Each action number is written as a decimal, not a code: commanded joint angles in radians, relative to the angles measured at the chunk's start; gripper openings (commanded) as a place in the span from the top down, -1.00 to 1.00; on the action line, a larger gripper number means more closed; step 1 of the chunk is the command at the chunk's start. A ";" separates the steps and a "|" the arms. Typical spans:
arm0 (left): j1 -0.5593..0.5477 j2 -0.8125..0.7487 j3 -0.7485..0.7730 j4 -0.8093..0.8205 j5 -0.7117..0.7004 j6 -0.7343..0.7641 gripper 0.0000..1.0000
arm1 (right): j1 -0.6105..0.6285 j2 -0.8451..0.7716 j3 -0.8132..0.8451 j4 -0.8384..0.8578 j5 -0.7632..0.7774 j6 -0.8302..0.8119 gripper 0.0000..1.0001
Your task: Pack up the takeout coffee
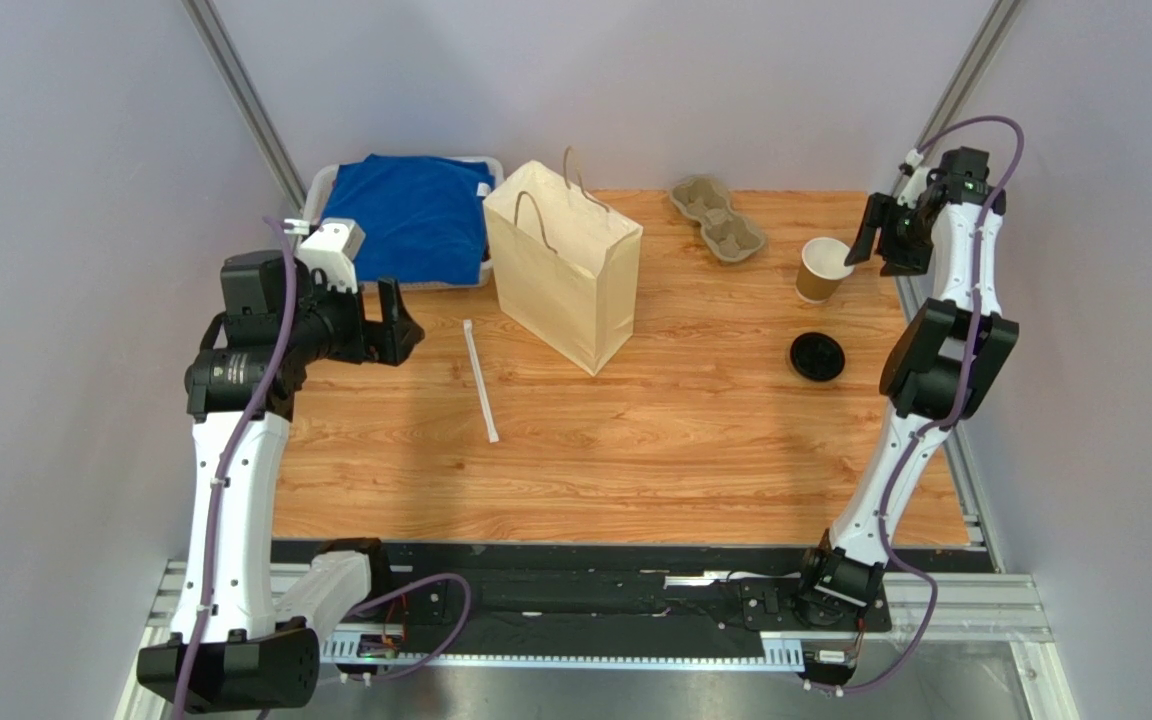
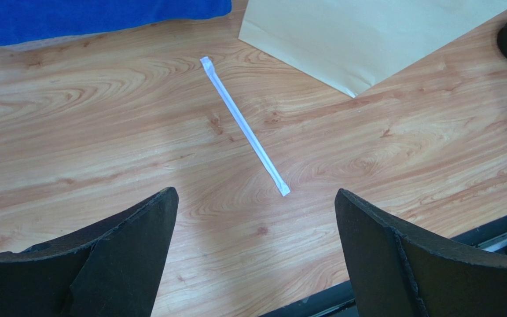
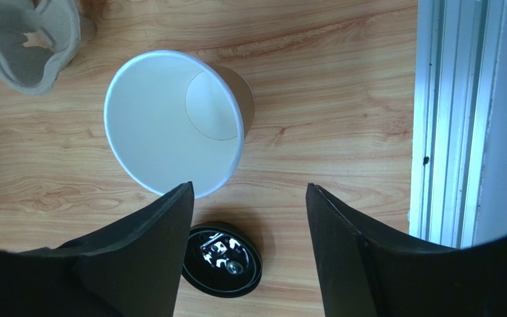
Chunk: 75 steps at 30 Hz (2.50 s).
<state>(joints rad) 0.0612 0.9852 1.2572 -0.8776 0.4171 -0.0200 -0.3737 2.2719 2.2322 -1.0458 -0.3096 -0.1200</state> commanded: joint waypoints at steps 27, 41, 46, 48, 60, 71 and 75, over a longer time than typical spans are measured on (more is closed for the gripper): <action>0.003 -0.040 -0.022 0.031 0.012 0.047 -0.98 | 0.102 -0.303 -0.274 -0.015 -0.160 -0.119 1.00; 0.003 -0.048 -0.044 0.026 0.078 0.026 -0.98 | 0.674 -0.923 -1.128 0.265 -0.043 -0.239 1.00; 0.003 -0.037 -0.058 0.035 0.092 0.025 -0.98 | 0.875 -0.868 -1.178 0.386 0.036 -0.219 1.00; 0.003 -0.034 -0.067 0.038 0.091 0.003 -0.98 | 0.932 -0.821 -1.174 0.414 0.047 -0.207 1.00; 0.003 -0.031 -0.097 0.042 0.095 -0.009 -0.98 | 1.079 -0.729 -1.151 0.555 0.112 -0.150 0.80; 0.003 -0.017 -0.065 0.019 0.103 0.005 -0.98 | 1.050 -0.813 -1.047 0.423 0.095 -0.162 -0.41; 0.002 -0.023 -0.039 0.022 0.124 0.014 -0.98 | 0.931 -0.926 -0.976 0.296 -0.027 -0.202 -0.59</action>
<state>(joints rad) 0.0612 0.9688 1.1660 -0.8734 0.4988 -0.0177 0.6590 1.4975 1.1587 -0.6552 -0.2405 -0.2836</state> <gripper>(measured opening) 0.990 0.761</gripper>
